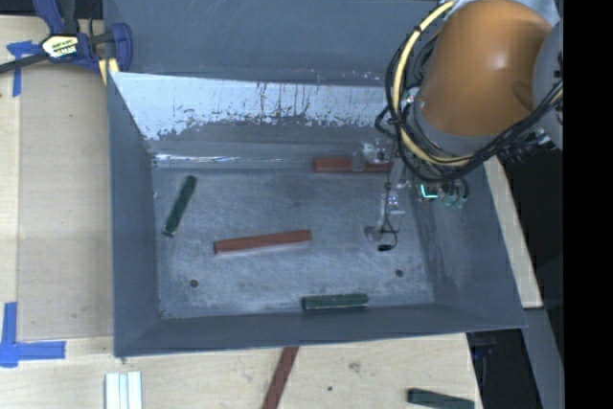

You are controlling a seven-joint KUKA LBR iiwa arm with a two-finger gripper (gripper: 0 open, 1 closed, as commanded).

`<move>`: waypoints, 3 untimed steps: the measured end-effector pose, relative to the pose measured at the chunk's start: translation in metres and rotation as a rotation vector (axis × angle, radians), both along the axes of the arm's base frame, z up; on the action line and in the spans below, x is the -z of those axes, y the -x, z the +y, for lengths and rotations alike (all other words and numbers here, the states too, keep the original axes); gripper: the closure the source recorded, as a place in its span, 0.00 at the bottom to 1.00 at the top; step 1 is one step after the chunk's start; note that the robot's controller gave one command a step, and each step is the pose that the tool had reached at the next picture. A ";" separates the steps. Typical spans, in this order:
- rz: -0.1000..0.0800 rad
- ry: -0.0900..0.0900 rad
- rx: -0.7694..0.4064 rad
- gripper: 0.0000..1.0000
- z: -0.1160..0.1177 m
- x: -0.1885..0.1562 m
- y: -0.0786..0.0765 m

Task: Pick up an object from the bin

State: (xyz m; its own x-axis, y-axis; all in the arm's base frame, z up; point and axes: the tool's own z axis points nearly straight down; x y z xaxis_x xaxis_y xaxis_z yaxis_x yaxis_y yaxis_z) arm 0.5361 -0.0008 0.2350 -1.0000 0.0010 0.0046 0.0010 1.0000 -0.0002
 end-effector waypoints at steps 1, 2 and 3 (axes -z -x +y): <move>-0.009 0.000 0.000 0.00 0.000 -0.004 -0.002; -0.016 0.001 -0.029 0.00 0.035 0.039 -0.002; -0.005 -0.001 -0.073 0.00 0.085 0.071 -0.003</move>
Offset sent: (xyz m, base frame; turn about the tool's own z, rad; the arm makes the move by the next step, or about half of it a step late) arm -0.0024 0.0707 -0.0820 -0.0607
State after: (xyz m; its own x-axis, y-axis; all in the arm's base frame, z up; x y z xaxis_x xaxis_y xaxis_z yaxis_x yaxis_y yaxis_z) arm 0.5388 0.0840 0.1639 -0.9974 -0.0715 -0.0001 -0.0715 0.9974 0.0003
